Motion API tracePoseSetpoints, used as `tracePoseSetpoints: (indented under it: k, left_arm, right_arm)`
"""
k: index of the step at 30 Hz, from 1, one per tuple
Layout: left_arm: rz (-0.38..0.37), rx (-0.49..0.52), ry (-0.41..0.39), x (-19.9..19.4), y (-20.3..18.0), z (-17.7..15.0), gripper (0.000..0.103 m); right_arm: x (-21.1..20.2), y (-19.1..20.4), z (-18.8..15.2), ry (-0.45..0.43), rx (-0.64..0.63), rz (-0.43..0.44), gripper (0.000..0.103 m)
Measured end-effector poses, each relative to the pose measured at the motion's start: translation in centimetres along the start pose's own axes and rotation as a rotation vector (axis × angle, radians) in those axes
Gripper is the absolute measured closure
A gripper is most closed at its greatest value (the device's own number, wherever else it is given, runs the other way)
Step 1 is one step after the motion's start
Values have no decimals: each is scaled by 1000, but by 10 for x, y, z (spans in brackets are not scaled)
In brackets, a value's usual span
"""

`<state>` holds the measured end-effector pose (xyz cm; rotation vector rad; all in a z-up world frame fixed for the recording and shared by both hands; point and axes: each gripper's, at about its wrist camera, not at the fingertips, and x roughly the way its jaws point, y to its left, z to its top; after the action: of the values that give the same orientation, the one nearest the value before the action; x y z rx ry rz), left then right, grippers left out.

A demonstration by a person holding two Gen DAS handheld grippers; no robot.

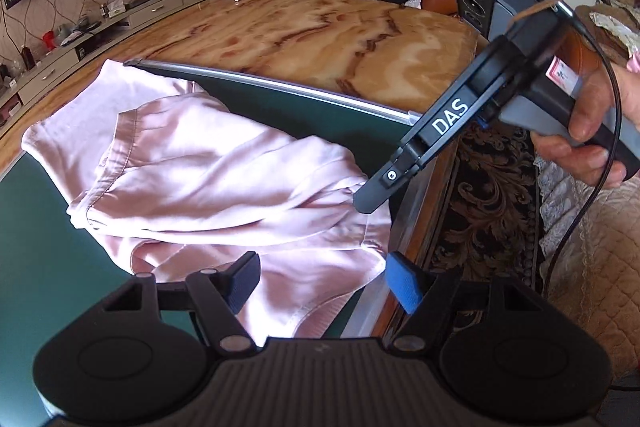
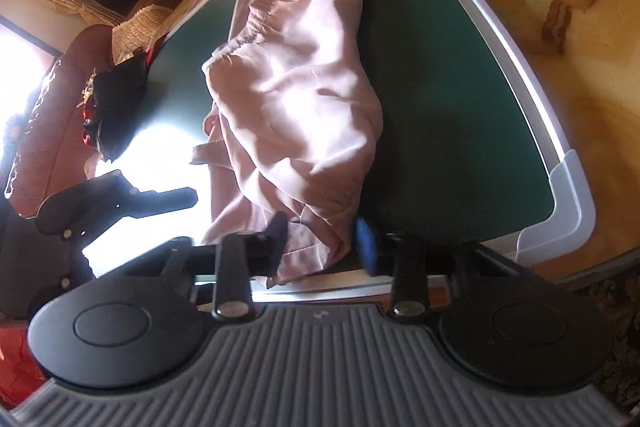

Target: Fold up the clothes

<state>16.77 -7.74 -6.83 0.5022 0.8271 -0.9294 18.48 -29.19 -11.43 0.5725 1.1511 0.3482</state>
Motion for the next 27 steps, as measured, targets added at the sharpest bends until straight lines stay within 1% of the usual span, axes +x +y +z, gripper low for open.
tracePoseSetpoints:
  k: [1, 3, 6, 10, 12, 13, 14, 15, 16, 18, 19, 20, 21, 22, 24, 25, 26, 27]
  left_arm:
    - [3, 5, 8, 3, -3, -1, 28]
    - [14, 23, 14, 6, -9, -3, 28]
    - [43, 59, 21, 12, -17, -3, 28]
    - [124, 76, 20, 21, -24, 1, 28]
    - [168, 78, 13, 25, -26, 4, 28]
    - [193, 79, 8, 27, -27, 5, 30]
    - [215, 74, 6, 29, -26, 6, 35]
    - [225, 63, 7, 30, -23, 7, 50]
    - [221, 41, 13, 31, -19, 8, 72]
    - [207, -13, 14, 30, -8, 8, 92]
    - [204, -40, 4, 27, -2, 8, 95]
    - [205, -59, -7, 24, 3, 7, 97]
    - [205, -77, -17, 20, 8, 7, 97]
    - [200, -92, -25, 17, 11, 8, 97]
    - [198, -103, -36, 11, 17, 8, 97]
    - [199, -98, -38, 10, 17, 9, 97]
    - [195, -94, -40, 8, 18, 10, 97]
    - [187, -93, -42, 7, 18, 10, 97]
  right_arm:
    - [3, 1, 2, 11, 19, 0, 87]
    - [2, 1, 7, 9, 69, 28, 90]
    - [-5, 0, 16, -9, 172, 115, 90]
    - [-11, 6, 31, -31, 262, 197, 91]
    - [-11, 10, 37, -30, 278, 221, 90]
    - [-10, 12, 40, -29, 286, 234, 90]
    - [-11, 14, 42, -31, 290, 242, 90]
    - [-11, 15, 44, -38, 285, 241, 90]
    - [-12, 17, 45, -42, 269, 241, 89]
    - [-15, 23, 47, -45, 179, 212, 84]
    - [-17, 26, 48, -48, 126, 192, 81]
    - [-20, 30, 48, -51, 61, 173, 73]
    - [-23, 35, 47, -58, -31, 156, 62]
    - [-28, 41, 43, -70, -141, 125, 57]
    - [-37, 58, 28, -124, -424, -4, 38]
    - [-38, 68, 16, -156, -585, -104, 33]
    - [-34, 78, 3, -180, -752, -210, 23]
    - [-27, 84, -8, -190, -901, -283, 17]
